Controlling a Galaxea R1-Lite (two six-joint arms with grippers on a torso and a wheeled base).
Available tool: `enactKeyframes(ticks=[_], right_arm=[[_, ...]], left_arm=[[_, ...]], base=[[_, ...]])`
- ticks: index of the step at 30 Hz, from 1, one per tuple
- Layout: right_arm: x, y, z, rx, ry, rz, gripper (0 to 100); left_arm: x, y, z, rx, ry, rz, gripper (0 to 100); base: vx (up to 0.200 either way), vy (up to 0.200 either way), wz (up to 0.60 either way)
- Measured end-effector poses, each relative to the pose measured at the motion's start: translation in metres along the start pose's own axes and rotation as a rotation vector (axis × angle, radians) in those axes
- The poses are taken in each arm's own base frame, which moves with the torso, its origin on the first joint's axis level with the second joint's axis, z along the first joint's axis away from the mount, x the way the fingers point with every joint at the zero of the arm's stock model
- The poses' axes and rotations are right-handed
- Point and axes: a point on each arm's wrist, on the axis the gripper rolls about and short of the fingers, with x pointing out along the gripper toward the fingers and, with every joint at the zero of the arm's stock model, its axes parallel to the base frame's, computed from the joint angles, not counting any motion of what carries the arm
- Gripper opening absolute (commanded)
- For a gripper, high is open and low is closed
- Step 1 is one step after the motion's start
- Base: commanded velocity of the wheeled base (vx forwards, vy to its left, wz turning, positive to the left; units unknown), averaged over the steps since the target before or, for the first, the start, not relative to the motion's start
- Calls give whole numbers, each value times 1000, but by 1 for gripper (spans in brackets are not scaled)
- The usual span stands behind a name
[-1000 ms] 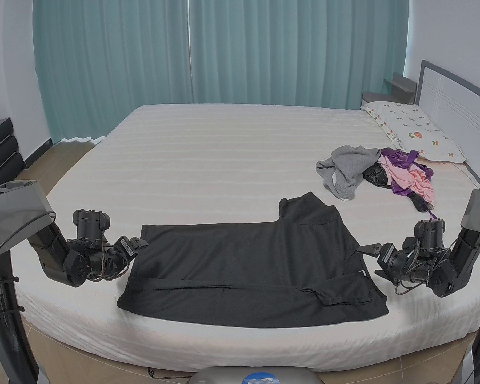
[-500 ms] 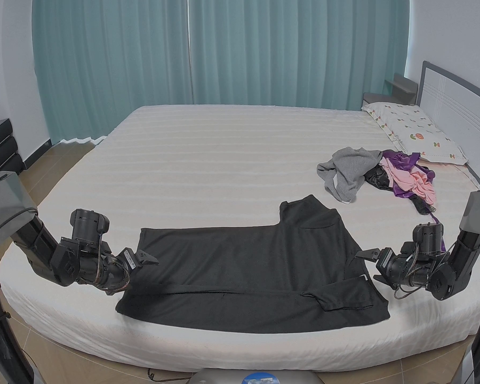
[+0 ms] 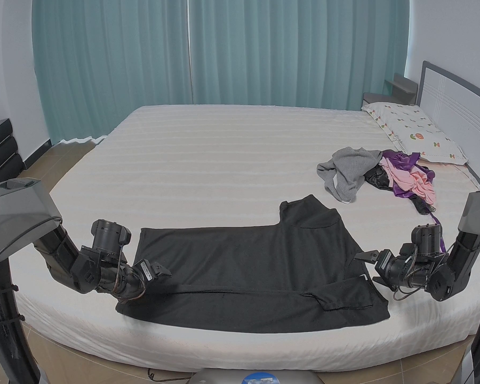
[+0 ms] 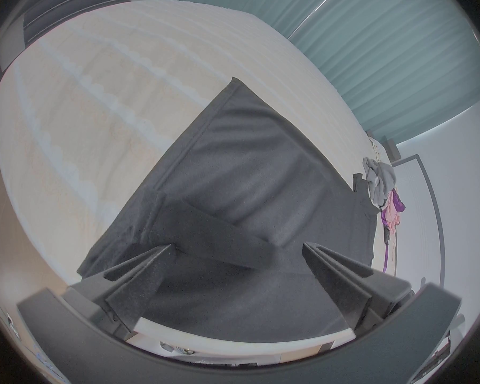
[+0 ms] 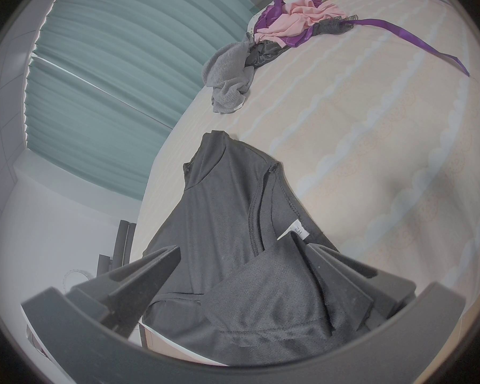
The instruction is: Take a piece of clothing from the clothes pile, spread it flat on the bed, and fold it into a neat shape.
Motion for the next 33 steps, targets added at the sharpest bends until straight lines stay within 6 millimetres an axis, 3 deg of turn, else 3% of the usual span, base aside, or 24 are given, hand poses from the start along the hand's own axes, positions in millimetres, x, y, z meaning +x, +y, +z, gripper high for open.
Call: enactKeyframes(ticks=[12,25,33], right_arm=[[1,0,0,-1,1,-1,100],[3,-2,0,1,3,-5,100],[3,-3,-1,2,5,-8,100]], left_arm=[[20,-5,28,-123,-111,20,100],[11,0,76,-311,-331,-145,100],[10,15,73,-263,-248,-128,100]], base=[[0,0,0],[0,0,0],[0,0,0]])
